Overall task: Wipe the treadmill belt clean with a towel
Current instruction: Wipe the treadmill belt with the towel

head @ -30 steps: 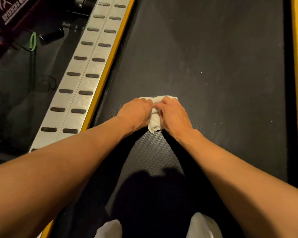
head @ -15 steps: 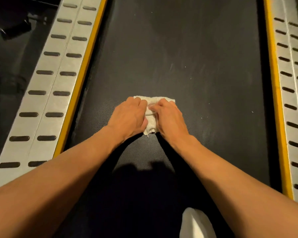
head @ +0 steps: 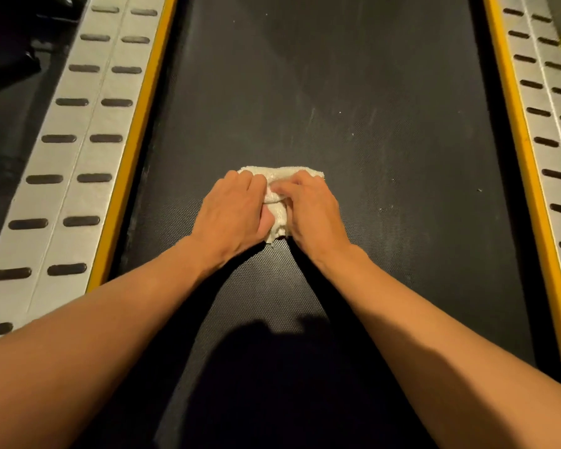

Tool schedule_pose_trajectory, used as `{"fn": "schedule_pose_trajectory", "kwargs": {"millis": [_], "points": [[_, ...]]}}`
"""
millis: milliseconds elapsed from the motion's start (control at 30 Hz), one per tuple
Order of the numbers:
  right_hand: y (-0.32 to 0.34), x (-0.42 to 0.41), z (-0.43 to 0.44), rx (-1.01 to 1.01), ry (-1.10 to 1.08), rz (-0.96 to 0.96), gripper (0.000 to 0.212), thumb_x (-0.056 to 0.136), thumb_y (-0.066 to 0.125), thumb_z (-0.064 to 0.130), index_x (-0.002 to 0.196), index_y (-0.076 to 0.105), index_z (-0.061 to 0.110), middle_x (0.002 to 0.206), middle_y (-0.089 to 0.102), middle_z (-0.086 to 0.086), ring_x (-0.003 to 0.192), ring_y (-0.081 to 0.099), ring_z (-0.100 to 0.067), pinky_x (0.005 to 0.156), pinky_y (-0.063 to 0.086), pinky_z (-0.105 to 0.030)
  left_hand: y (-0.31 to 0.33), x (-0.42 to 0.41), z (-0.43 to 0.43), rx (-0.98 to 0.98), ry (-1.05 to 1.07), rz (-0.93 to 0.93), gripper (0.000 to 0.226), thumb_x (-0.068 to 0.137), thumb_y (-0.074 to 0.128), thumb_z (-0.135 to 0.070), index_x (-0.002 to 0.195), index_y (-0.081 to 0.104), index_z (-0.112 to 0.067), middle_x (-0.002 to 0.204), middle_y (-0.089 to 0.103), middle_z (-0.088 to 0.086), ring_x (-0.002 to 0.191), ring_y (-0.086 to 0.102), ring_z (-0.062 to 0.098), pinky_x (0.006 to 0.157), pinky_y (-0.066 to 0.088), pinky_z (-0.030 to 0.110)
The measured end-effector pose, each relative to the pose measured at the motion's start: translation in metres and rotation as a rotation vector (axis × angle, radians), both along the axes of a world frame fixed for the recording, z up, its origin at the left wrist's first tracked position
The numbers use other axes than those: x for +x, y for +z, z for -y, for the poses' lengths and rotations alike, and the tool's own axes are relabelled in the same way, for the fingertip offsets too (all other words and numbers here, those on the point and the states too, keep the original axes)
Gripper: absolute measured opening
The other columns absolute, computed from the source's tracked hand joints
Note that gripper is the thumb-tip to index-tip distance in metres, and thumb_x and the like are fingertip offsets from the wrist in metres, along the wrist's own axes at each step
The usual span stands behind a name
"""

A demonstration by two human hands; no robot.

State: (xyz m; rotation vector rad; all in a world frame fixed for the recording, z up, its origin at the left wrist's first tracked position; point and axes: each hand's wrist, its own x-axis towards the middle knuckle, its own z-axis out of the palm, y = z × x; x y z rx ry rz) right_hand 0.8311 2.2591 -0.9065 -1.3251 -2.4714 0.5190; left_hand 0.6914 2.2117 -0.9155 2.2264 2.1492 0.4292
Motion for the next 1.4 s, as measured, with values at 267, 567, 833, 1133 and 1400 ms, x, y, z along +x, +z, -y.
{"fn": "schedule_pose_trajectory", "kwargs": {"millis": [267,567,833,1133,1400], "points": [[-0.006,0.020,-0.016,0.038,0.003,-0.030,0.026,0.090,0.059,0.011,0.110,0.072,0.023,0.103,0.065,0.003,0.096,0.054,-0.023,0.082,0.048,-0.036,0.009,0.017,-0.003,-0.020,0.029,-0.259,0.011,0.085,0.057,-0.022,0.089,0.057,-0.012,0.087,0.054,0.006,0.075,0.046,0.026,0.066,0.034,0.038],[-0.012,0.063,0.003,-0.003,-0.014,-0.160,0.024,0.090,0.062,0.010,0.111,0.072,0.015,0.103,0.068,-0.002,0.091,0.052,-0.019,0.081,0.037,-0.020,0.020,0.043,-0.007,-0.039,-0.165,-0.172,0.022,0.085,0.052,-0.029,0.093,0.058,-0.010,0.089,0.058,0.009,0.077,0.052,0.028,0.065,0.041,0.040],[0.009,0.075,0.014,-0.123,0.033,0.008,0.049,0.087,0.049,-0.007,0.133,0.056,0.009,0.135,0.055,-0.011,0.127,0.048,-0.031,0.105,0.040,-0.047,0.029,0.062,-0.011,-0.150,-0.141,-0.143,0.029,0.088,0.051,-0.031,0.101,0.059,-0.006,0.104,0.056,0.014,0.086,0.051,0.030,0.071,0.043,0.041],[0.018,0.088,-0.010,-0.155,0.056,0.127,0.053,0.089,0.048,-0.004,0.139,0.050,0.013,0.144,0.048,-0.008,0.133,0.043,-0.029,0.108,0.038,-0.045,0.034,0.079,-0.017,-0.268,-0.111,-0.101,0.029,0.095,0.044,-0.029,0.113,0.048,-0.007,0.110,0.045,0.009,0.097,0.050,0.027,0.063,0.039,0.035],[0.012,0.105,-0.019,-0.120,0.053,0.167,0.052,0.089,0.051,-0.001,0.138,0.051,0.015,0.141,0.050,-0.008,0.129,0.044,-0.030,0.105,0.041,-0.041,0.035,0.092,-0.011,-0.414,-0.117,-0.121,0.048,0.101,0.033,-0.029,0.144,0.023,-0.011,0.149,0.025,0.012,0.131,0.039,0.031,0.091,0.045,0.045]]}}
